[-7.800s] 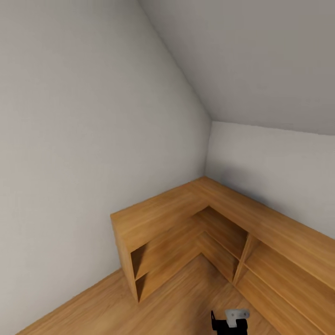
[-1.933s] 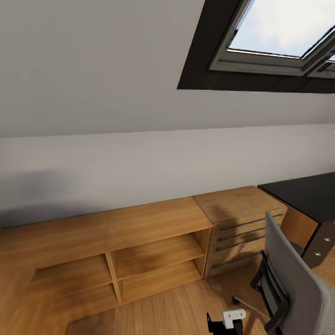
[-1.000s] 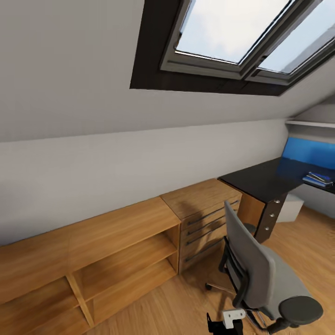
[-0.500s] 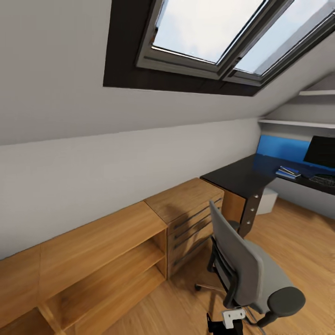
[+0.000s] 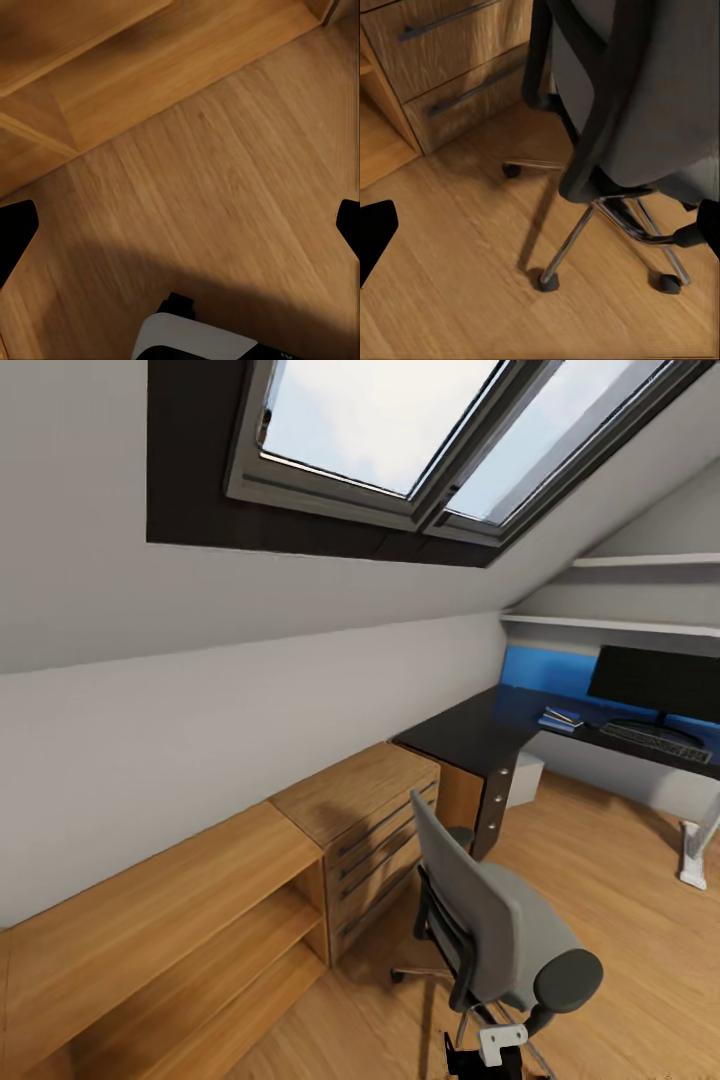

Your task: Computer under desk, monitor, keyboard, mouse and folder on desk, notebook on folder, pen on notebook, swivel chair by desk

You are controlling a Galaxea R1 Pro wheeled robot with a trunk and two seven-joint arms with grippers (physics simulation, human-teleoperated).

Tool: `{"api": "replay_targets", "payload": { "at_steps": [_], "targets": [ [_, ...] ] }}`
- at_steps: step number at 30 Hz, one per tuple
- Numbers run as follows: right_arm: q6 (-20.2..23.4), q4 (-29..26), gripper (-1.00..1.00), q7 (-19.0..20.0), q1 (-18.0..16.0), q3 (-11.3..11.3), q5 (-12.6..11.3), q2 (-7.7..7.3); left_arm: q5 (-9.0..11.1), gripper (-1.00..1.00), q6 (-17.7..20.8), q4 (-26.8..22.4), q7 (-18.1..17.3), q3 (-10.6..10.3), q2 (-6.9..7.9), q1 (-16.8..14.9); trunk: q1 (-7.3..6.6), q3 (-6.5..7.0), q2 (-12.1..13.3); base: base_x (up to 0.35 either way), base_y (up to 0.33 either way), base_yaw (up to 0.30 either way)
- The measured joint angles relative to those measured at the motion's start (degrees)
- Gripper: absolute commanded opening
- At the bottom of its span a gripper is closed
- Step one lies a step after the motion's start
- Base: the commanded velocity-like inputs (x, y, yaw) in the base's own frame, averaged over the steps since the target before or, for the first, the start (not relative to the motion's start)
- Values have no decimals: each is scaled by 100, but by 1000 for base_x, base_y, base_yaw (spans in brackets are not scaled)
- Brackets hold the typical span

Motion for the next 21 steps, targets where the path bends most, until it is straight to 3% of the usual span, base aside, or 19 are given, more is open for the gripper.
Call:
{"api": "replay_targets", "payload": {
  "at_steps": [21],
  "targets": [
    [0, 0, 100, 0, 1, 0, -6, 0, 8, 100, 0, 0, 0, 0, 0, 1, 0, -29, 3, 0, 0, -290]
  ]
}}
